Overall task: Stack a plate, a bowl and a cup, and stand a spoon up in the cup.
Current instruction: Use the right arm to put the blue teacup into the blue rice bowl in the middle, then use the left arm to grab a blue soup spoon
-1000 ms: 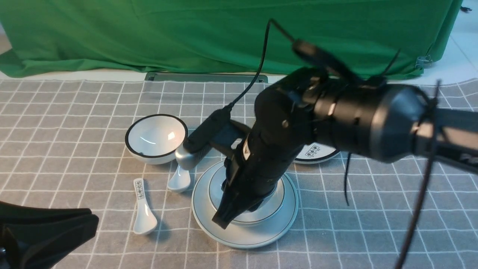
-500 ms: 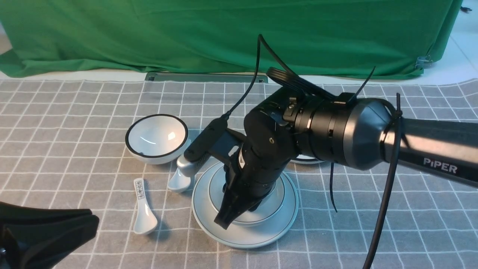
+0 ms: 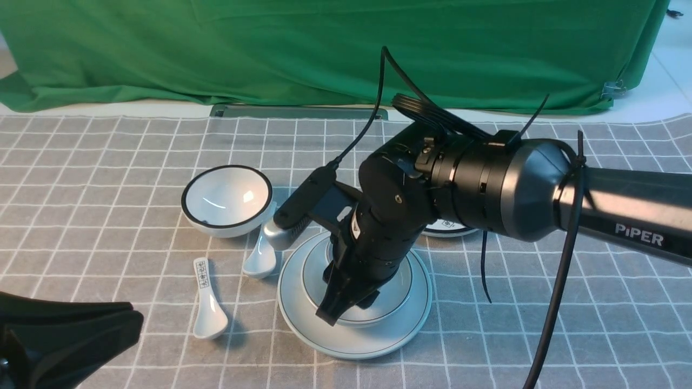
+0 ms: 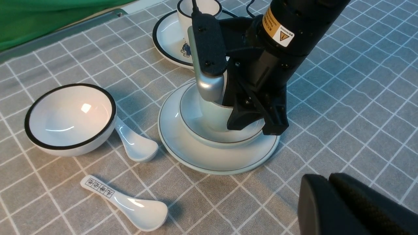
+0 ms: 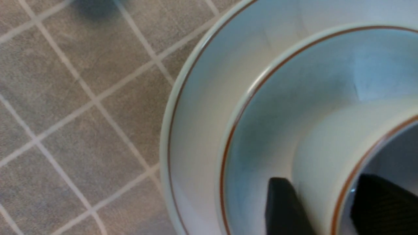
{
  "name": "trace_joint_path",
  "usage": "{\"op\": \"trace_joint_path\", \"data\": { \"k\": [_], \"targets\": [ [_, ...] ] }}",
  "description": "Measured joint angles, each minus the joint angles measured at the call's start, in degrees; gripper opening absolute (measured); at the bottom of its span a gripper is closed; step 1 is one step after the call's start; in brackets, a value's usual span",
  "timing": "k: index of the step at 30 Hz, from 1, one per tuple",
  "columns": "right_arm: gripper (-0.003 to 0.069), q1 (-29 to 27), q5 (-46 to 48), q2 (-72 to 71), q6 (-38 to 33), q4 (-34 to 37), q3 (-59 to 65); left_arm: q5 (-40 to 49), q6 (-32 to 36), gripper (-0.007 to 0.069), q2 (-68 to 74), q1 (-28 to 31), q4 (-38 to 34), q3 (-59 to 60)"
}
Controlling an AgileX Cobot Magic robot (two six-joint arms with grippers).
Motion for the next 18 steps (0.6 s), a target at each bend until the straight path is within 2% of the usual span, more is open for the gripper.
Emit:
{"op": "trace_joint_path", "data": {
  "k": [4,7,10,14,16,18],
  "targets": [
    [0.048,0.0,0.0,-0.2,0.2,-0.1,0.0,0.0,0.0,0.0017,0.0,0.0,0.0,0.0],
    [0.0521,0.0,0.4,-1.5,0.2,-0.1,-0.3,0.0,-0.1,0.0017,0.0,0.0,0.0,0.0],
    [0.0531,0.0,3.3,-5.9,0.4,-0.1,-3.2,0.2,-2.5,0.0017,0.1,0.0,-0.3,0.0],
    [0.0496,0.0,7.8,-11.6,0.4,-0.4,-6.5,0.7,-7.5,0.0017,2.1,0.0,1.4,-0.7],
    [0.0435,0.0,10.3,-15.2,0.4,-0.7,-7.2,2.4,-9.8,0.0017,4.7,0.1,3.6,-2.0],
    [0.0321,0.0,14.3,-19.2,0.4,-1.8,-7.4,5.2,-12.1,0.0017,9.8,0.1,6.1,-4.7]
  ]
}}
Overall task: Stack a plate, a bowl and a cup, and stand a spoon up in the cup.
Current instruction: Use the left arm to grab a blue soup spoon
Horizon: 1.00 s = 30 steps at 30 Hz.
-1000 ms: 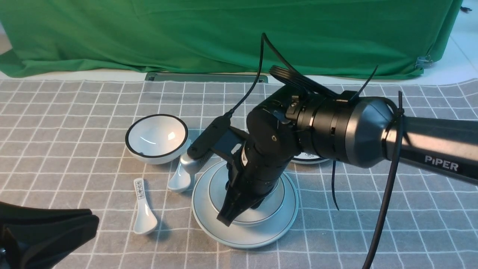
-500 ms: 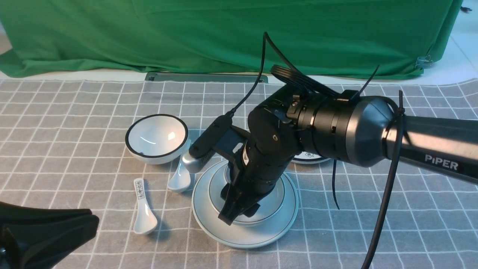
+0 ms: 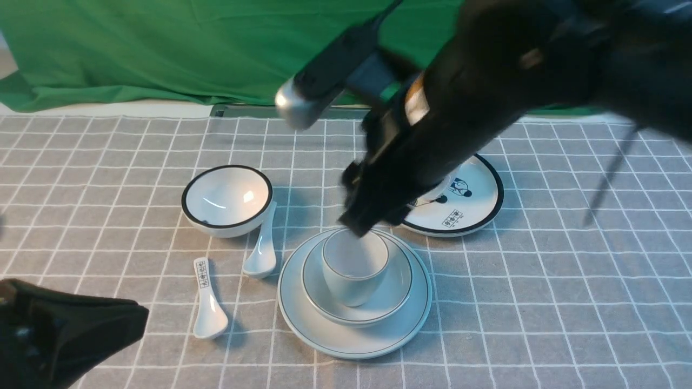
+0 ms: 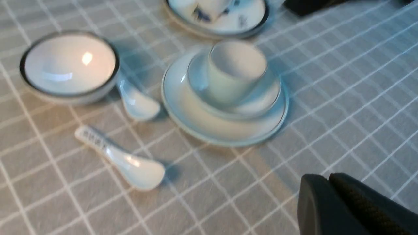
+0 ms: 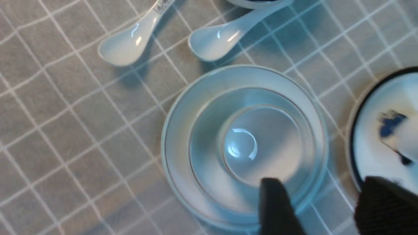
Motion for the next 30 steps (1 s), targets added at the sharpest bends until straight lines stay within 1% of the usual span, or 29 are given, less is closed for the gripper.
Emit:
{"op": "trace_joint_path", "data": {
  "k": [2,3,5,6,13,16,17,20,21,22,23,24,27,30],
  "targets": [
    [0.0176,0.0,4.9,-3.4,0.3,-1.5,0.0,2.3,-1.3,0.0017,5.6,0.0,1.2,-2.8],
    [0.0114,0.0,8.0,-4.5,1.1,-2.6,0.0,2.8,-1.7,0.0017,8.8,0.0,1.4,-4.2],
    [0.004,0.0,11.8,-7.0,3.6,-5.2,1.0,2.9,-2.1,0.0017,15.4,0.0,1.5,-6.8],
    [0.0029,0.0,11.8,-8.3,4.6,-6.1,1.8,2.8,-2.2,0.0017,18.2,0.0,1.6,-7.8],
    [0.0022,0.0,10.9,-17.8,8.7,-7.9,13.2,2.7,-4.7,0.0017,32.1,0.0,2.1,-13.5],
    [0.0025,0.0,6.6,-24.6,10.0,-7.9,21.5,3.2,-7.4,0.0017,38.5,-0.3,2.9,-17.1],
    [0.0025,0.0,6.3,-25.0,10.1,-7.9,22.4,3.3,-7.6,0.0017,39.2,-0.4,3.1,-17.3],
    [0.0029,0.0,2.3,-30.1,10.4,-7.9,28.9,3.4,-10.3,0.0017,44.1,-3.8,6.7,-20.5],
    [0.0031,0.0,1.1,-31.7,10.4,-7.9,31.2,3.6,-12.2,0.0017,46.0,-5.4,8.6,-21.6],
    [0.0032,0.0,0.7,-32.1,10.4,-7.9,31.8,3.7,-12.5,0.0017,46.2,-5.6,9.3,-22.0],
    [0.0034,0.0,-0.8,-33.8,10.4,-7.9,33.9,4.0,-15.7,0.0017,48.4,-7.1,11.2,-23.6],
    [0.0035,0.0,-1.4,-34.6,10.4,-7.9,35.0,4.1,-17.5,0.0019,49.7,-7.5,12.0,-24.6],
    [0.0038,0.0,-2.7,-36.0,10.3,-7.9,36.9,4.1,-19.7,0.0039,53.3,-7.7,13.5,-27.1],
    [0.0043,0.0,-3.7,-36.3,9.7,-7.9,38.2,4.1,-20.5,0.0096,57.7,-7.7,15.1,-29.7]
  ]
}}
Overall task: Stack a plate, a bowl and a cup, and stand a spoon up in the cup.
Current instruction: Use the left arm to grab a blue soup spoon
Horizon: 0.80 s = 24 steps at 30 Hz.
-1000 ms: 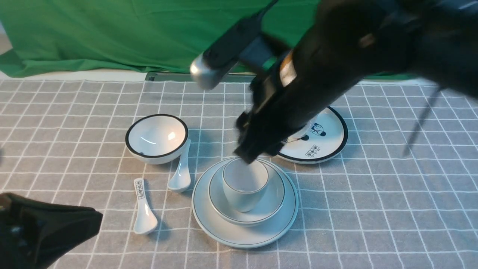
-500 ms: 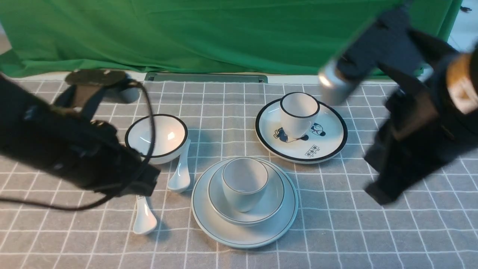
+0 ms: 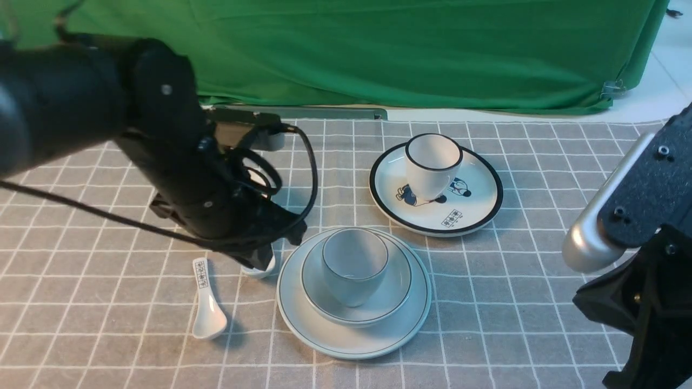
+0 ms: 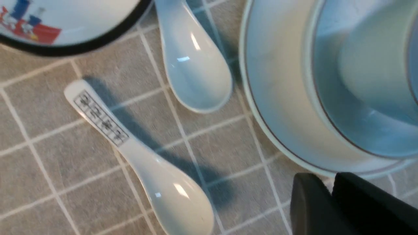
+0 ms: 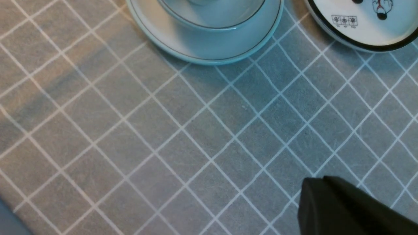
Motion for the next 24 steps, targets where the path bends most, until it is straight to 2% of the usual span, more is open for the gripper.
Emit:
{"op": "trace_joint_path", "data": {
  "k": [3,4,9,12,17,24],
  "targets": [
    [0.0045,0.0,-1.2,0.0,-0.3,0.0,1.0,-0.1,-1.4,0.0187,4.4,0.0,2.4,-2.6],
    [0.0045,0.0,-1.3,0.0,-0.3,0.0,1.0,-0.1,-1.6,0.0193,4.4,0.0,2.6,-2.6],
    [0.0045,0.0,-1.7,0.0,-1.3,0.0,1.5,-0.6,-5.9,0.038,10.9,1.5,4.6,-6.1],
    [0.0049,0.0,-1.7,0.0,-1.3,0.0,1.6,-2.2,-6.4,0.0432,12.6,2.3,4.9,-6.2],
    [0.0054,0.0,-1.7,0.0,-1.3,0.0,1.7,-7.0,-7.2,0.0453,14.2,2.5,5.3,-6.3],
    [0.0063,0.0,-1.7,0.0,-1.4,0.0,1.7,-10.5,-7.8,0.0421,15.8,2.5,6.8,-6.3]
  ]
}}
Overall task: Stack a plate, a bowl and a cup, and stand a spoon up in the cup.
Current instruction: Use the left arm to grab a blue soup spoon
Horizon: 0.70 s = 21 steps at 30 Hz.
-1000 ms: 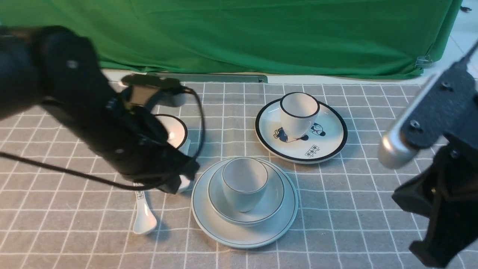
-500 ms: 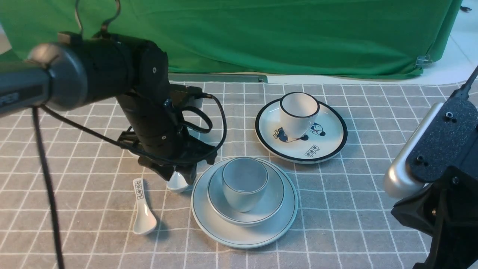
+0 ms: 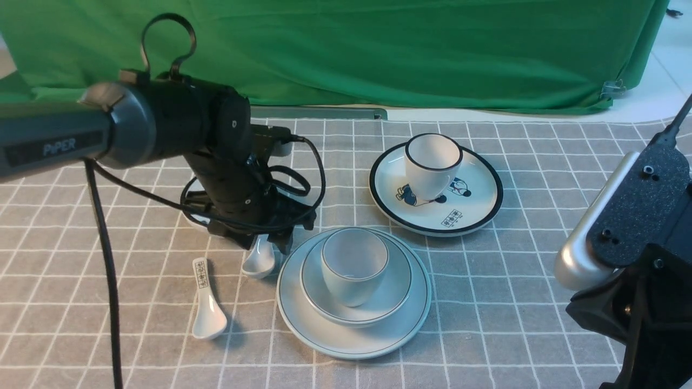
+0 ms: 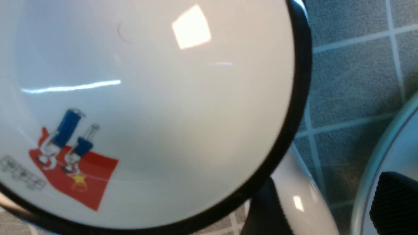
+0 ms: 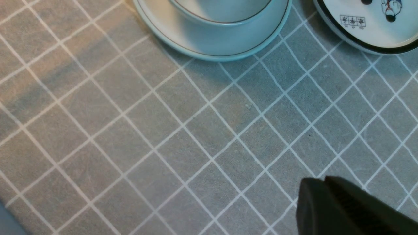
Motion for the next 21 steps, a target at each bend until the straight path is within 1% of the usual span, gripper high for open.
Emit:
{"op": "trace_joint_path", "data": {
  "k": [2,5,9,21],
  "targets": [
    [0.0064,0.0,0.0,0.0,-0.1,0.0,0.0,-0.3,-1.7,0.041,0.4,0.0,2.1,0.0],
    [0.0064,0.0,0.0,0.0,-0.1,0.0,0.0,-1.6,-2.5,0.0407,0.4,0.0,3.1,0.0],
    [0.0067,0.0,0.0,0.0,-0.1,0.0,0.0,-4.0,-2.7,0.0406,0.5,0.0,3.1,0.0],
    [0.007,0.0,0.0,0.0,-0.1,0.0,0.0,-4.8,-2.7,0.0406,3.0,0.0,3.5,0.0]
  ]
}}
